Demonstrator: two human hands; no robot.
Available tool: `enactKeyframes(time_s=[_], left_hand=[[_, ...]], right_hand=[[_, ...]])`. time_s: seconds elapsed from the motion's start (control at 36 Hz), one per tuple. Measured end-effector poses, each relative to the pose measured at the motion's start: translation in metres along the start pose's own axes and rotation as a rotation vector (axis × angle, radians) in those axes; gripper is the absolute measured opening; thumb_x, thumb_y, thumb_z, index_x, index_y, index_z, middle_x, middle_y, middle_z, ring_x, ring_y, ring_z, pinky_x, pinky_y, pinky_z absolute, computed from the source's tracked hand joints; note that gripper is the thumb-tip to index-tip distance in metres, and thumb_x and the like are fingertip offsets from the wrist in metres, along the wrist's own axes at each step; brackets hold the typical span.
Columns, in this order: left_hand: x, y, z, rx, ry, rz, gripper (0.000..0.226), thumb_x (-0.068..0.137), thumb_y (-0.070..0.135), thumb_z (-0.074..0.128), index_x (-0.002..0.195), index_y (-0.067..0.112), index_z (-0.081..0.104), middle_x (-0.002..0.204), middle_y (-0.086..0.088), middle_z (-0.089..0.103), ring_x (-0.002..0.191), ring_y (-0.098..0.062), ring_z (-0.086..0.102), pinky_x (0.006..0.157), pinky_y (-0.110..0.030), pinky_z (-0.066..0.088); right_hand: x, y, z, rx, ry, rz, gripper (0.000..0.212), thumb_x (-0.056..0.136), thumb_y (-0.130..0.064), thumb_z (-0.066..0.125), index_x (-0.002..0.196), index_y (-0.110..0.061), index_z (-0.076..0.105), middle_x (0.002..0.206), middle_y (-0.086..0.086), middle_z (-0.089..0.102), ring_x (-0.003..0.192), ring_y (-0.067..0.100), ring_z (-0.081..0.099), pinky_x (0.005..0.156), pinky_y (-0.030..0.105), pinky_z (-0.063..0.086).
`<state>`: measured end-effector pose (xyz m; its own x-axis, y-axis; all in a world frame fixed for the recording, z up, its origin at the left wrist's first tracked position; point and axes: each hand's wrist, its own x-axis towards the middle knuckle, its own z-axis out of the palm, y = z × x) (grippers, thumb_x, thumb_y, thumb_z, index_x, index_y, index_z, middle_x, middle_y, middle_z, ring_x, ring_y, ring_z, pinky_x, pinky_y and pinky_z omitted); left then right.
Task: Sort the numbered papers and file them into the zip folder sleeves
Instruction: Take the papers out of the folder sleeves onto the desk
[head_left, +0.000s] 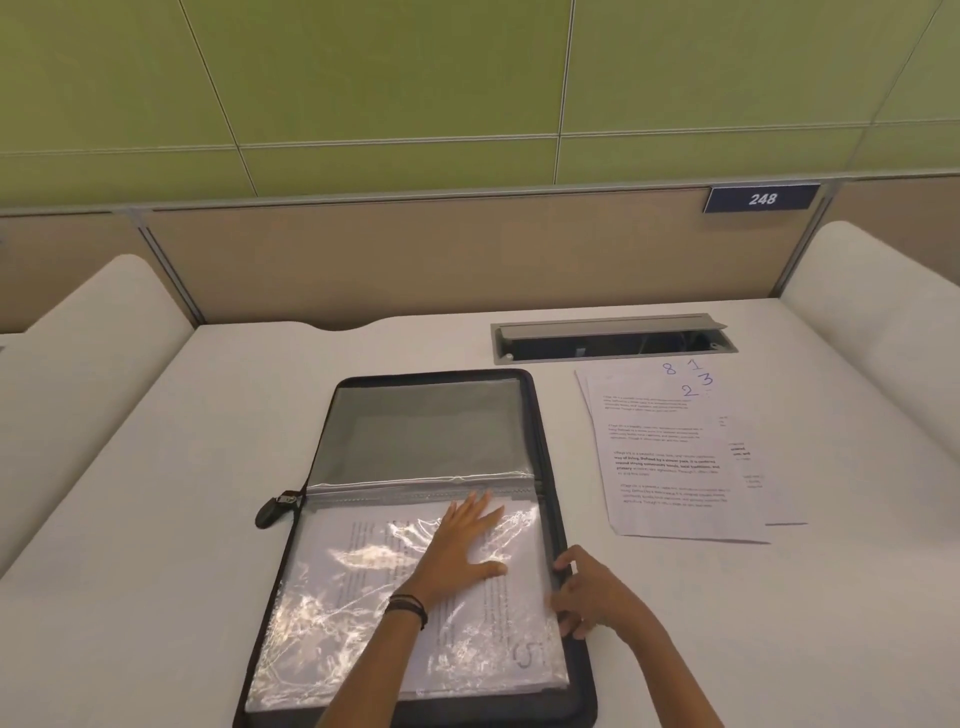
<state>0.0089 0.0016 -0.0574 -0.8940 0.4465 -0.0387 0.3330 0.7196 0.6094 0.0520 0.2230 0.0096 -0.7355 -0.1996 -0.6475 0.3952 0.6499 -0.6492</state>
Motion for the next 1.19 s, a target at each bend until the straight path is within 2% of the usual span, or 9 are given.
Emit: enactKeyframes(time_s=[0.25, 0.36, 0.61, 0.67, 0.78, 0.86, 0.97, 1.11, 1.19], left_hand=[[0.001, 0.004, 0.000, -0.074, 0.060, -0.056, 0.096, 0.069, 0.090, 0.019, 0.144, 0.031, 0.028, 0.150, 0.017, 0.010, 0.141, -0.001, 0.002, 0.115, -0.025, -0.005], [0.003, 0.006, -0.002, -0.066, 0.050, -0.064, 0.103, 0.066, 0.092, 0.012, 0.146, 0.028, 0.027, 0.149, 0.016, 0.008, 0.140, -0.001, 0.000, 0.113, -0.023, -0.007], [0.001, 0.005, -0.002, -0.065, 0.054, -0.077, 0.101, 0.066, 0.092, 0.012, 0.145, 0.029, 0.026, 0.149, 0.017, 0.008, 0.139, -0.001, 0.000, 0.113, -0.023, -0.007], [0.001, 0.008, -0.004, -0.081, 0.045, -0.094, 0.093, 0.072, 0.087, 0.022, 0.145, 0.029, 0.027, 0.149, 0.017, 0.009, 0.141, -0.002, 0.000, 0.113, -0.023, -0.006], [0.004, 0.020, -0.014, -0.194, 0.047, -0.190, 0.054, 0.091, 0.040, 0.056, 0.140, 0.024, 0.041, 0.152, 0.006, 0.030, 0.143, -0.012, 0.020, 0.113, -0.023, 0.008], [0.007, 0.046, -0.035, -0.394, 0.184, -0.255, 0.038, 0.091, 0.035, 0.059, 0.129, 0.027, 0.053, 0.134, 0.010, 0.051, 0.125, -0.005, 0.044, 0.104, -0.018, 0.029], [0.003, 0.086, -0.068, -0.550, 0.276, -0.207, 0.021, 0.094, 0.027, 0.056, 0.114, 0.033, 0.058, 0.115, 0.013, 0.062, 0.107, -0.004, 0.058, 0.087, -0.009, 0.044], [-0.016, 0.132, -0.108, -0.713, 0.186, -0.032, 0.020, 0.096, 0.020, 0.049, 0.109, 0.028, 0.061, 0.108, 0.008, 0.068, 0.096, -0.008, 0.066, 0.083, -0.022, 0.052], [-0.030, 0.144, -0.124, -0.719, 0.010, 0.037, 0.021, 0.097, 0.020, 0.047, 0.107, 0.014, 0.065, 0.106, -0.002, 0.069, 0.096, -0.018, 0.067, 0.080, -0.025, 0.053]], right_hand=[[-0.009, -0.002, -0.008, -0.014, -0.120, -0.028, 0.063, 0.089, -0.013, 0.062, 0.136, -0.028, 0.022, 0.105, 0.011, 0.066, 0.063, 0.015, 0.068, 0.062, 0.029, 0.058], [-0.019, -0.005, -0.013, -0.038, -0.163, -0.075, 0.060, 0.093, -0.007, 0.052, 0.142, -0.026, 0.021, 0.103, 0.011, 0.067, 0.062, 0.012, 0.067, 0.064, 0.027, 0.058], [-0.030, -0.014, -0.015, -0.053, -0.253, -0.084, 0.056, 0.090, -0.022, 0.062, 0.136, -0.030, 0.032, 0.097, -0.001, 0.068, 0.068, 0.010, 0.068, 0.064, 0.023, 0.057], [-0.033, -0.015, -0.014, -0.080, -0.242, -0.116, 0.050, 0.087, -0.022, 0.065, 0.130, -0.029, 0.040, 0.098, -0.004, 0.064, 0.070, 0.010, 0.067, 0.063, 0.020, 0.055], [-0.032, -0.014, -0.011, -0.081, -0.191, -0.178, 0.025, 0.084, -0.015, 0.068, 0.106, -0.023, 0.061, 0.102, 0.000, 0.064, 0.073, 0.012, 0.068, 0.060, 0.019, 0.055], [-0.029, -0.014, -0.008, -0.047, -0.103, -0.230, 0.007, 0.084, -0.013, 0.067, 0.090, -0.018, 0.067, 0.093, -0.001, 0.068, 0.075, 0.012, 0.069, 0.063, 0.022, 0.057], [-0.028, -0.021, -0.008, 0.106, 0.030, -0.323, 0.008, 0.087, -0.009, 0.062, 0.085, -0.013, 0.069, 0.077, -0.002, 0.071, 0.071, 0.015, 0.070, 0.058, 0.023, 0.055], [-0.028, -0.033, -0.010, 0.335, 0.152, -0.421, 0.007, 0.088, -0.010, 0.062, 0.088, -0.008, 0.068, 0.076, 0.001, 0.073, 0.070, 0.020, 0.070, 0.062, 0.030, 0.058], [-0.030, -0.041, -0.012, 0.429, 0.205, -0.498, 0.023, 0.080, -0.027, 0.066, 0.090, -0.007, 0.068, 0.078, 0.003, 0.074, 0.069, 0.023, 0.070, 0.061, 0.032, 0.058]])
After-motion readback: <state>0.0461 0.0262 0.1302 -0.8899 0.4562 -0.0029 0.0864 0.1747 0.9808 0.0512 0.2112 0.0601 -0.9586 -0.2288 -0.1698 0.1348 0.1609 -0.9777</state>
